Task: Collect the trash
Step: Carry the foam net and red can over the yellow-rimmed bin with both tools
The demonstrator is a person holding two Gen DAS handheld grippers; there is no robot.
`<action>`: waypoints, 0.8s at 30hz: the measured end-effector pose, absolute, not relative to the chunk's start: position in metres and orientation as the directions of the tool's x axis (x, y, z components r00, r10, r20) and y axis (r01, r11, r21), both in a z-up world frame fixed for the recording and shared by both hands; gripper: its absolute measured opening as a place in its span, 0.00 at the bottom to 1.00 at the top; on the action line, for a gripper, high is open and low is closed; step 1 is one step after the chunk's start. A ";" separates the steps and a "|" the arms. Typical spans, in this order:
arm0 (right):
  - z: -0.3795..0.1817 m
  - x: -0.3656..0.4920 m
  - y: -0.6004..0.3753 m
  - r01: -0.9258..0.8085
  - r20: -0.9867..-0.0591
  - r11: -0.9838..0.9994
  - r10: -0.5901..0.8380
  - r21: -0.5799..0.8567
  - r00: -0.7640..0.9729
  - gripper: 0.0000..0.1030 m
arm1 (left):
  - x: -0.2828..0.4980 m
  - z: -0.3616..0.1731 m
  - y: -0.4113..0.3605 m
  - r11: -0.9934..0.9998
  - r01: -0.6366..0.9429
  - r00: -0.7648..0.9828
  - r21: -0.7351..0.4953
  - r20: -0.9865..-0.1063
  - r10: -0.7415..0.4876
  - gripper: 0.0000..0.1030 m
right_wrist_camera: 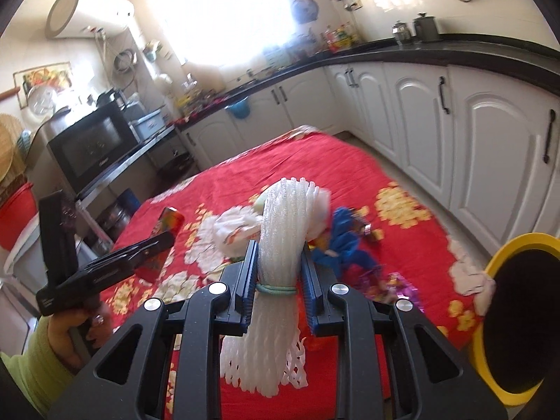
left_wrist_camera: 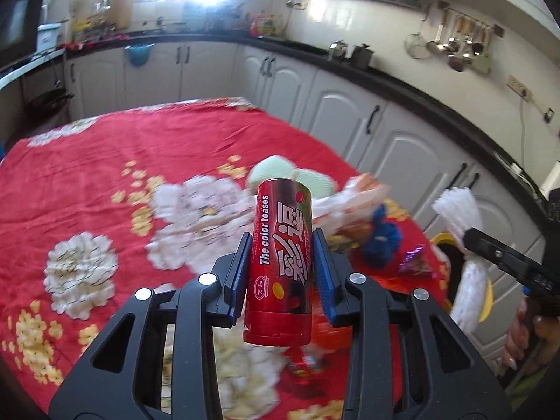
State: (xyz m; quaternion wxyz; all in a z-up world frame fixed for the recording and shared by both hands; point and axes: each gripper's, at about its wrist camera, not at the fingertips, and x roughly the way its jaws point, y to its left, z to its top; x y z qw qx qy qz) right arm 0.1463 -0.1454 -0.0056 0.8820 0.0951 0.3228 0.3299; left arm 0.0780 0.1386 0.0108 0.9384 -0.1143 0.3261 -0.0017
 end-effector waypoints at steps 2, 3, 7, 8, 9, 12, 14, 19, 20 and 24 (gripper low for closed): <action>-0.003 0.149 -0.156 -0.504 -0.500 0.775 0.632 0.382 0.592 0.22 | 0.081 0.015 0.127 0.975 -0.053 0.791 -0.217 -0.604 -0.092 0.26; -0.002 0.150 -0.162 -0.496 -0.498 0.781 0.625 0.380 0.602 0.22 | 0.082 0.016 0.122 0.975 -0.043 0.793 -0.220 -0.602 -0.100 0.26; -0.001 0.152 -0.184 -0.462 -0.488 0.803 0.596 0.377 0.637 0.22 | 0.089 0.021 0.102 0.972 -0.009 0.797 -0.233 -0.589 -0.134 0.26; -0.001 0.153 -0.191 -0.454 -0.487 0.808 0.588 0.376 0.646 0.22 | 0.091 0.022 0.098 0.972 -0.001 0.798 -0.236 -0.586 -0.141 0.26; 0.000 0.153 -0.195 -0.445 -0.486 0.814 0.580 0.373 0.654 0.22 | 0.093 0.023 0.094 0.971 0.008 0.798 -0.238 -0.584 -0.150 0.26; 0.000 0.155 -0.214 -0.417 -0.480 0.830 0.556 0.371 0.679 0.22 | 0.099 0.025 0.080 0.968 0.036 0.796 -0.248 -0.578 -0.178 0.26; 0.001 0.154 -0.225 -0.394 -0.475 0.840 0.538 0.373 0.696 0.22 | 0.104 0.027 0.069 0.967 0.056 0.794 -0.250 -0.575 -0.195 0.26; 0.002 0.156 -0.256 -0.343 -0.464 0.861 0.495 0.375 0.735 0.22 | 0.115 0.031 0.043 0.960 0.103 0.789 -0.259 -0.566 -0.237 0.26; 0.002 0.156 -0.261 -0.335 -0.463 0.864 0.488 0.375 0.740 0.22 | 0.117 0.032 0.037 0.959 0.114 0.789 -0.259 -0.563 -0.246 0.26; 0.004 0.155 -0.283 -0.296 -0.455 0.879 0.452 0.375 0.767 0.22 | 0.124 0.034 0.016 0.953 0.155 0.784 -0.261 -0.554 -0.280 0.26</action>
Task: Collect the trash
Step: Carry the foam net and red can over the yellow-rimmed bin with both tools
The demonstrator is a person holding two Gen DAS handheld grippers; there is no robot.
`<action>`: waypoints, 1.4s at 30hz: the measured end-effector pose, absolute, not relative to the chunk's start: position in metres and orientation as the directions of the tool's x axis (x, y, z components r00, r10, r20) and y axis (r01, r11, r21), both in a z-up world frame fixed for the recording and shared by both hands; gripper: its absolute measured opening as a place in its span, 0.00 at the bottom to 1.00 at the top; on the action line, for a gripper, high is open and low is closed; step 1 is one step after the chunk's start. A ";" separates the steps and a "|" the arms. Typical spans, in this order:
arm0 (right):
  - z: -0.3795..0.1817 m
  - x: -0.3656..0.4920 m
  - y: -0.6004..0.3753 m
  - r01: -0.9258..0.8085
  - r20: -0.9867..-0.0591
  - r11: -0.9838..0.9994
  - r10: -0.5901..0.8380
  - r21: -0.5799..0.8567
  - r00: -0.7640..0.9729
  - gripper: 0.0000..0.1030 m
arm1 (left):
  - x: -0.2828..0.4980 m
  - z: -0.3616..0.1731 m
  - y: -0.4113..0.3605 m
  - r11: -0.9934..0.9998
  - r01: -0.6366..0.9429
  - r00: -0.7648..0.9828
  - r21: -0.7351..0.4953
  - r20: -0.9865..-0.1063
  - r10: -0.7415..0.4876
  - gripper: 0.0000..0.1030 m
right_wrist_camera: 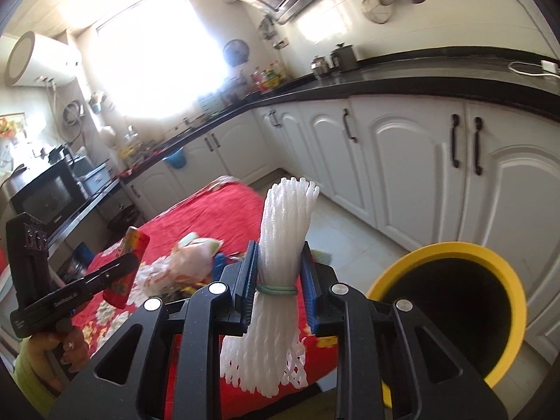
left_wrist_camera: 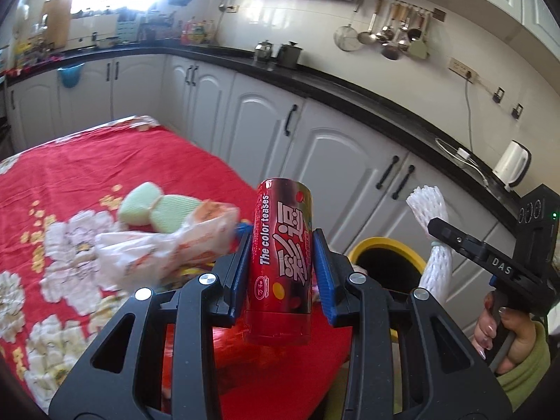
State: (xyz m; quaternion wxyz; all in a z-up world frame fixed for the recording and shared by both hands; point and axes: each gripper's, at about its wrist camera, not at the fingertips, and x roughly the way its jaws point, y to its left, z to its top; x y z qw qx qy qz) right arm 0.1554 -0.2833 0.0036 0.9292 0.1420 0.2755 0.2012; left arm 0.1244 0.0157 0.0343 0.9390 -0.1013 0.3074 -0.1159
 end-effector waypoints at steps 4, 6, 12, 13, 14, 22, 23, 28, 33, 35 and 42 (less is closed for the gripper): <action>0.002 0.156 -0.304 -0.257 -0.450 0.889 0.420 0.379 0.788 0.22 | 0.131 0.035 -0.006 0.946 0.196 0.776 -0.258 -0.550 -0.311 0.26; 0.001 0.155 -0.314 -0.239 -0.447 0.894 0.402 0.378 0.799 0.22 | 0.133 0.034 -0.015 0.944 0.209 0.771 -0.257 -0.550 -0.321 0.26; -0.004 0.151 -0.341 -0.187 -0.442 0.913 0.345 0.362 0.828 0.22 | 0.139 0.032 -0.044 0.935 0.249 0.759 -0.254 -0.548 -0.351 0.26; -0.003 0.152 -0.344 -0.180 -0.443 0.916 0.337 0.360 0.831 0.22 | 0.140 0.031 -0.051 0.933 0.261 0.756 -0.250 -0.548 -0.358 0.26; -0.004 0.151 -0.348 -0.171 -0.443 0.919 0.326 0.355 0.835 0.22 | 0.140 0.031 -0.055 0.931 0.268 0.754 -0.249 -0.547 -0.363 0.26; -0.021 0.152 -0.375 -0.106 -0.452 0.930 0.268 0.351 0.851 0.22 | 0.149 0.024 -0.097 0.913 0.331 0.731 -0.240 -0.546 -0.409 0.26; -0.023 0.152 -0.378 -0.101 -0.453 0.929 0.265 0.355 0.851 0.22 | 0.150 0.022 -0.103 0.909 0.340 0.726 -0.241 -0.548 -0.416 0.26; -0.034 0.155 -0.392 -0.073 -0.457 0.931 0.242 0.358 0.856 0.22 | 0.159 0.010 -0.131 0.890 0.384 0.686 -0.246 -0.568 -0.454 0.26; -0.048 0.160 -0.406 -0.041 -0.468 0.932 0.218 0.360 0.857 0.22 | 0.170 -0.003 -0.157 0.873 0.412 0.649 -0.261 -0.588 -0.483 0.26; -0.053 0.162 -0.410 -0.033 -0.476 0.931 0.216 0.364 0.853 0.23 | 0.175 -0.010 -0.167 0.867 0.424 0.636 -0.261 -0.596 -0.490 0.26; -0.071 0.167 -0.421 0.000 -0.512 0.930 0.203 0.368 0.834 0.24 | 0.186 -0.028 -0.197 0.851 0.458 0.599 -0.257 -0.618 -0.509 0.26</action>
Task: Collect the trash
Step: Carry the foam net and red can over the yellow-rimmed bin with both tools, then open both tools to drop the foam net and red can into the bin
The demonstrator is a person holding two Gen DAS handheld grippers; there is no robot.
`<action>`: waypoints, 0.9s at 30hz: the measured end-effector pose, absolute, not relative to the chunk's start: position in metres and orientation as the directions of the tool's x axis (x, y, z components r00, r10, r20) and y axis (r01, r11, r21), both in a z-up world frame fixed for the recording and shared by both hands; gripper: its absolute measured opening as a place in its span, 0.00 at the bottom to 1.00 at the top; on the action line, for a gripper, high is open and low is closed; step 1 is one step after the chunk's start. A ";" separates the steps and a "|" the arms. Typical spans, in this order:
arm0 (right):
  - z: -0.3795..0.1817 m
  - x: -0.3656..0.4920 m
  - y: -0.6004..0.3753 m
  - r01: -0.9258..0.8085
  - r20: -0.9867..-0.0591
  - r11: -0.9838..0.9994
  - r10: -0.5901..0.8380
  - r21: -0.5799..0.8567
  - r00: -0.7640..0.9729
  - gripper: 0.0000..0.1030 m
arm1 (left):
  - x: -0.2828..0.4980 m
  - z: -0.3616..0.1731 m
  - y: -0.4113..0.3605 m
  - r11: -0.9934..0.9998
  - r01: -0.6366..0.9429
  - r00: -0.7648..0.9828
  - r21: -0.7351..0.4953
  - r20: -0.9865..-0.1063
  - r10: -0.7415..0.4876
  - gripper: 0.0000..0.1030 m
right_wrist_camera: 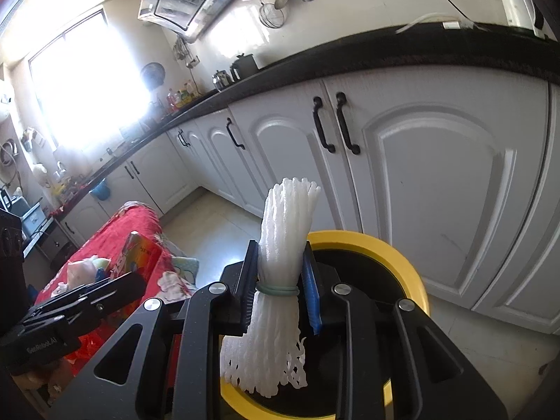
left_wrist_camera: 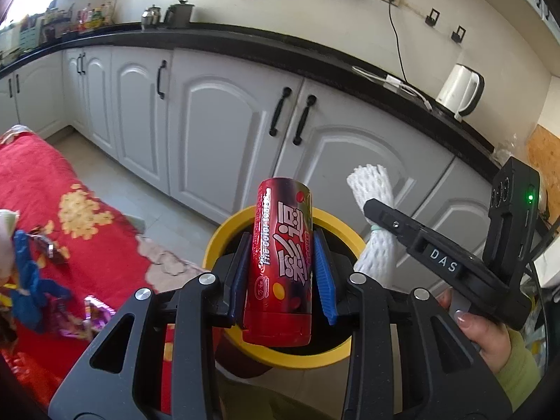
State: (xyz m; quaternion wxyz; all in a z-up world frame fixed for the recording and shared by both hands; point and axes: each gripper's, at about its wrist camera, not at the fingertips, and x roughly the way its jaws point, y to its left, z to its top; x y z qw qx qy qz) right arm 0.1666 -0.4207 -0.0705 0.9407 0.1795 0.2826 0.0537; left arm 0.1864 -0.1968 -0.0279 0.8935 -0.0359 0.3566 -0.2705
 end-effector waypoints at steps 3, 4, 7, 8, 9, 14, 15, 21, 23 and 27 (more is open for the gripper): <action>-0.076 0.168 -0.426 0.019 -0.523 0.926 0.196 0.377 0.829 0.24 | 0.192 -0.035 -0.207 0.848 0.466 0.586 -0.254 -0.629 -0.511 0.26; -0.078 0.169 -0.428 0.025 -0.525 0.923 0.196 0.383 0.828 0.24 | 0.194 -0.038 -0.210 0.846 0.467 0.579 -0.256 -0.635 -0.512 0.26; -0.083 0.171 -0.433 0.040 -0.534 0.918 0.193 0.394 0.823 0.24 | 0.199 -0.046 -0.215 0.846 0.466 0.569 -0.259 -0.645 -0.510 0.26; -0.085 0.171 -0.435 0.046 -0.536 0.916 0.192 0.398 0.822 0.24 | 0.201 -0.049 -0.216 0.845 0.465 0.563 -0.264 -0.649 -0.512 0.26; -0.086 0.171 -0.437 0.049 -0.538 0.915 0.192 0.402 0.821 0.24 | 0.202 -0.051 -0.218 0.844 0.464 0.558 -0.268 -0.651 -0.514 0.26; -0.090 0.171 -0.444 0.075 -0.543 0.905 0.183 0.418 0.820 0.46 | 0.207 -0.063 -0.226 0.840 0.465 0.540 -0.279 -0.663 -0.518 0.26; -0.091 0.170 -0.446 0.084 -0.543 0.902 0.178 0.423 0.821 0.50 | 0.208 -0.064 -0.226 0.840 0.462 0.538 -0.283 -0.664 -0.520 0.26; -0.093 0.169 -0.449 0.104 -0.549 0.893 0.174 0.438 0.817 0.50 | 0.210 -0.071 -0.216 0.851 0.422 0.543 -0.314 -0.664 -0.514 0.61; -0.091 0.168 -0.447 0.103 -0.551 0.896 0.171 0.431 0.817 0.53 | 0.208 -0.070 -0.211 0.863 0.408 0.562 -0.300 -0.662 -0.496 0.72; -0.084 0.167 -0.438 0.078 -0.538 0.909 0.171 0.409 0.825 0.57 | 0.201 -0.062 -0.196 0.882 0.380 0.604 -0.277 -0.649 -0.464 0.90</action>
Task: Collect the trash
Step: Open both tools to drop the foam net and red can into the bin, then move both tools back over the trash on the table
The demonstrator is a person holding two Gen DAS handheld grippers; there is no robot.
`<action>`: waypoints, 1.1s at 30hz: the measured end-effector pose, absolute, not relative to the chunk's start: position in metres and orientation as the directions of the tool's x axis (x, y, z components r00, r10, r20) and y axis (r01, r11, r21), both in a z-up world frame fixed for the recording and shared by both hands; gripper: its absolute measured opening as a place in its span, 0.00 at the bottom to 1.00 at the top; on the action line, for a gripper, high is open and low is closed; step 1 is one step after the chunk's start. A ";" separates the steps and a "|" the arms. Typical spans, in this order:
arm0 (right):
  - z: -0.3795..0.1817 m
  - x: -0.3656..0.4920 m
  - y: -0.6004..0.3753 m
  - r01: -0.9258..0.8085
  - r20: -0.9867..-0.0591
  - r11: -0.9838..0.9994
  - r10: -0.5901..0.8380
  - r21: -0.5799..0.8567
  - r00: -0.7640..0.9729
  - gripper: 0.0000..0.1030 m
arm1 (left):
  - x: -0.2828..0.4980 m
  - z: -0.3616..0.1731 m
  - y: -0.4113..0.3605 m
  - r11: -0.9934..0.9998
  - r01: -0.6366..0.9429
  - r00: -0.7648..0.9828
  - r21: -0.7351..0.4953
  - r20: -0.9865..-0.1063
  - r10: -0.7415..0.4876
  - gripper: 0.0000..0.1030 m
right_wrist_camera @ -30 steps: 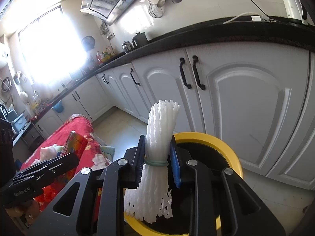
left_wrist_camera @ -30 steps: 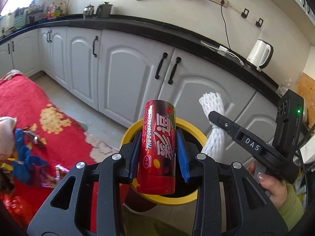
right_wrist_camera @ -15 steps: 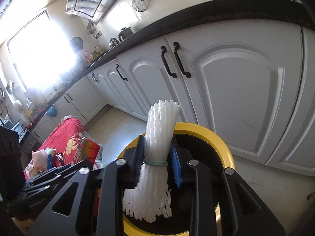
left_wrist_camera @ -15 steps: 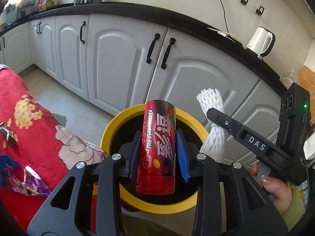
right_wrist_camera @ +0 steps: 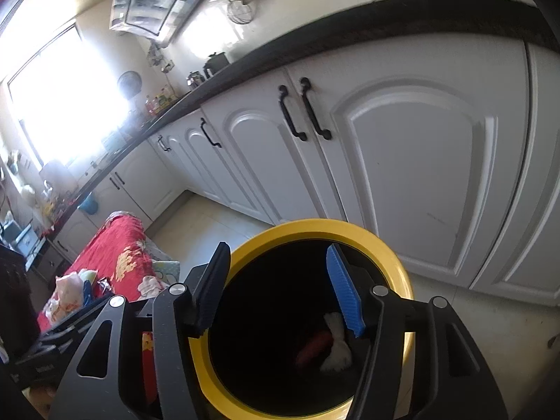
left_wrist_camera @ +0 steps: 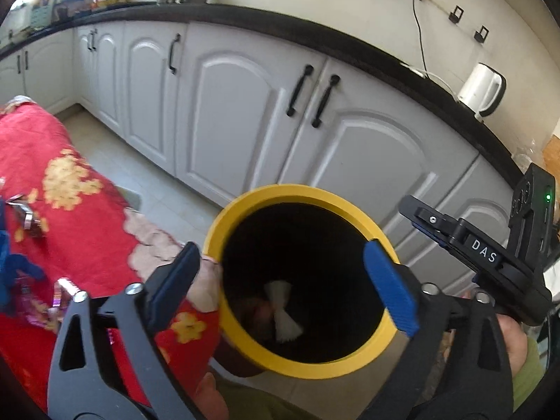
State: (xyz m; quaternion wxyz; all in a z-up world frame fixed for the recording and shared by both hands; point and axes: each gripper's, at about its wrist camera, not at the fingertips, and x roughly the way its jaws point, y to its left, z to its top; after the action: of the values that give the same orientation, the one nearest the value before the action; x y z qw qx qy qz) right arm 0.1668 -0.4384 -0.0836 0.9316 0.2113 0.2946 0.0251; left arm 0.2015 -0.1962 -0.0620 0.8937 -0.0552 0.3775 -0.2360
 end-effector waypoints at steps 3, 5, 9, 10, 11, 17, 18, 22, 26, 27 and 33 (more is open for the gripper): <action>-0.073 0.163 -0.426 0.048 -0.516 0.923 0.169 0.382 0.840 0.63 | 0.194 -0.052 -0.184 0.900 0.363 0.648 -0.239 -0.630 -0.429 0.89; -0.067 0.161 -0.418 0.024 -0.501 0.931 0.175 0.365 0.848 0.65 | 0.188 -0.045 -0.173 0.911 0.350 0.674 -0.219 -0.617 -0.407 0.89; -0.049 0.153 -0.397 -0.037 -0.461 0.946 0.191 0.322 0.866 0.72 | 0.181 -0.035 -0.155 0.925 0.315 0.706 -0.212 -0.599 -0.377 0.89; -0.045 0.150 -0.393 -0.048 -0.454 0.948 0.195 0.314 0.870 0.73 | 0.179 -0.032 -0.149 0.928 0.304 0.715 -0.214 -0.592 -0.371 0.89; -0.040 0.147 -0.387 -0.069 -0.440 0.951 0.203 0.301 0.875 0.75 | 0.176 -0.029 -0.143 0.932 0.294 0.725 -0.213 -0.585 -0.363 0.89; -0.022 0.138 -0.358 -0.166 -0.401 0.950 0.264 0.263 0.877 0.79 | 0.163 -0.014 -0.116 0.946 0.245 0.771 -0.213 -0.549 -0.323 0.89; -0.020 0.137 -0.354 -0.178 -0.400 0.949 0.273 0.260 0.875 0.79 | 0.162 -0.013 -0.111 0.948 0.236 0.775 -0.214 -0.547 -0.317 0.89; -0.014 0.135 -0.333 -0.232 -0.397 0.943 0.313 0.239 0.863 0.79 | 0.155 -0.007 -0.089 0.955 0.195 0.796 -0.221 -0.533 -0.286 0.89; -0.010 0.130 -0.311 -0.282 -0.394 0.935 0.347 0.215 0.851 0.80 | 0.149 -0.001 -0.070 0.963 0.157 0.817 -0.221 -0.518 -0.252 0.89; -0.009 0.128 -0.308 -0.290 -0.394 0.934 0.353 0.210 0.849 0.80 | 0.147 -0.001 -0.066 0.964 0.151 0.821 -0.221 -0.515 -0.246 0.89; -0.004 0.121 -0.276 -0.361 -0.394 0.917 0.398 0.168 0.828 0.82 | 0.139 0.007 -0.039 0.967 0.106 0.846 -0.231 -0.491 -0.210 0.89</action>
State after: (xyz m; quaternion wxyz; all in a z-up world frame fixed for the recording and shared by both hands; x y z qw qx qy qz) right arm 0.1206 -0.2758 -0.0044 0.9551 0.0429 0.2154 0.1988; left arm 0.1389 -0.0392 0.0066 0.9556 -0.0980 0.2652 -0.0829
